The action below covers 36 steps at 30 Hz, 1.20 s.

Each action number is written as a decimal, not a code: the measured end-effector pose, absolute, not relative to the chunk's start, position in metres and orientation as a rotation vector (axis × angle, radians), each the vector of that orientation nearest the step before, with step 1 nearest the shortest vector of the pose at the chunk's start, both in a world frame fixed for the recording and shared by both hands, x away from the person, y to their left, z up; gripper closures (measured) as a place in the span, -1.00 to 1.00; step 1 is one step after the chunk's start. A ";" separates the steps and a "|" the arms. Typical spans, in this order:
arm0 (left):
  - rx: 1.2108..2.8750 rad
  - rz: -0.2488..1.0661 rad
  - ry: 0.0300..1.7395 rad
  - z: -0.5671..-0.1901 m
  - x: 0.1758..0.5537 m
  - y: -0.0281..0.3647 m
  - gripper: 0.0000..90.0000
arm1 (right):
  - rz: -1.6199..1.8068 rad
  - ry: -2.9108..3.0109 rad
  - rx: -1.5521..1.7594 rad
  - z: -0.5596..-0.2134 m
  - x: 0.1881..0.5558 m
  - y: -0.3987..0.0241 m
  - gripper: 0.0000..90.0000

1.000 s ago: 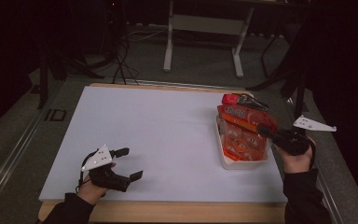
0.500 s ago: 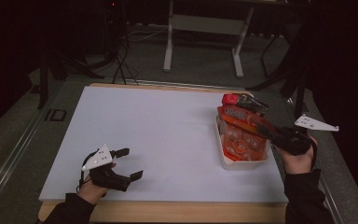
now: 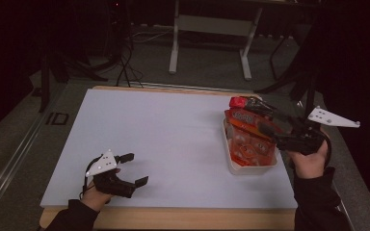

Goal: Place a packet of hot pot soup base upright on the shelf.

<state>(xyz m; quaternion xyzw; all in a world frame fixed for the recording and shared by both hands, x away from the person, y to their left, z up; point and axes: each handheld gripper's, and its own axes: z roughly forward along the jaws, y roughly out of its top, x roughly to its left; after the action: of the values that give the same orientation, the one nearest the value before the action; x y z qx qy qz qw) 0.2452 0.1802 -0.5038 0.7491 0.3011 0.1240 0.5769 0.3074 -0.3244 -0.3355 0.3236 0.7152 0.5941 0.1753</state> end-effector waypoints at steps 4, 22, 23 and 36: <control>1.762 0.287 0.703 -0.504 0.244 0.179 -0.95 | 1.709 2.033 0.924 -0.344 0.305 -0.313 -0.72; 1.771 0.285 0.696 -0.506 0.243 0.177 -0.95 | 1.784 2.162 0.704 -0.354 0.273 -0.261 -0.68; 1.772 0.288 0.694 -0.505 0.243 0.177 -0.95 | 1.796 2.172 0.695 -0.355 0.272 -0.258 -0.68; 1.772 0.287 0.690 -0.505 0.242 0.177 -0.95 | 1.765 2.328 0.654 -0.397 0.260 -0.222 -0.68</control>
<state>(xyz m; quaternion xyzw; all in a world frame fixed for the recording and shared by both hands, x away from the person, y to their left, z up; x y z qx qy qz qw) 0.2421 0.1772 -0.5051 0.7556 0.2942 0.1222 0.5723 0.2600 -0.2221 -0.3973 0.2179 0.7756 0.5878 0.0738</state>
